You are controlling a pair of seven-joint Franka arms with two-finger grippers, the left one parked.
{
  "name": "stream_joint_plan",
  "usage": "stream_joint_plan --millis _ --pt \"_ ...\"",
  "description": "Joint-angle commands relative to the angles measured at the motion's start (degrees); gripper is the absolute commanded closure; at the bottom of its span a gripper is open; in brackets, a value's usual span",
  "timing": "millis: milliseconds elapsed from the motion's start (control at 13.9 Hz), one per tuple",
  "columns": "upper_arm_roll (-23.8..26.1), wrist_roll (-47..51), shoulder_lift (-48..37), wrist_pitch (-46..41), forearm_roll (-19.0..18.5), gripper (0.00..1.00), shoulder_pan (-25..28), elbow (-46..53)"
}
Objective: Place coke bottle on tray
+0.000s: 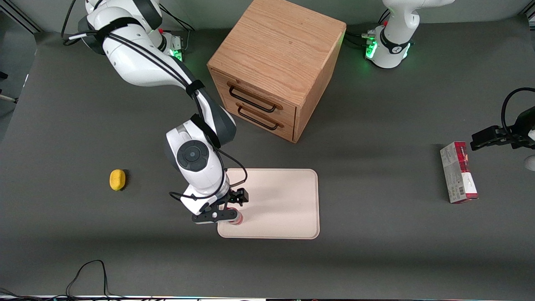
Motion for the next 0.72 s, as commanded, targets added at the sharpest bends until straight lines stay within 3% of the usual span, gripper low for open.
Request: stream_joint_plan --millis 0,431,646 --pt "0.7 1.2 -7.3 -8.2 -1.1 0.0 0.0 -0.7" --pt "0.9 0.5 -21.9 -26.5 -0.6 0.0 0.7 -1.6" --pt "-0.1 -0.1 -29.7 -30.0 4.1 0.0 -3.2 -7.5"
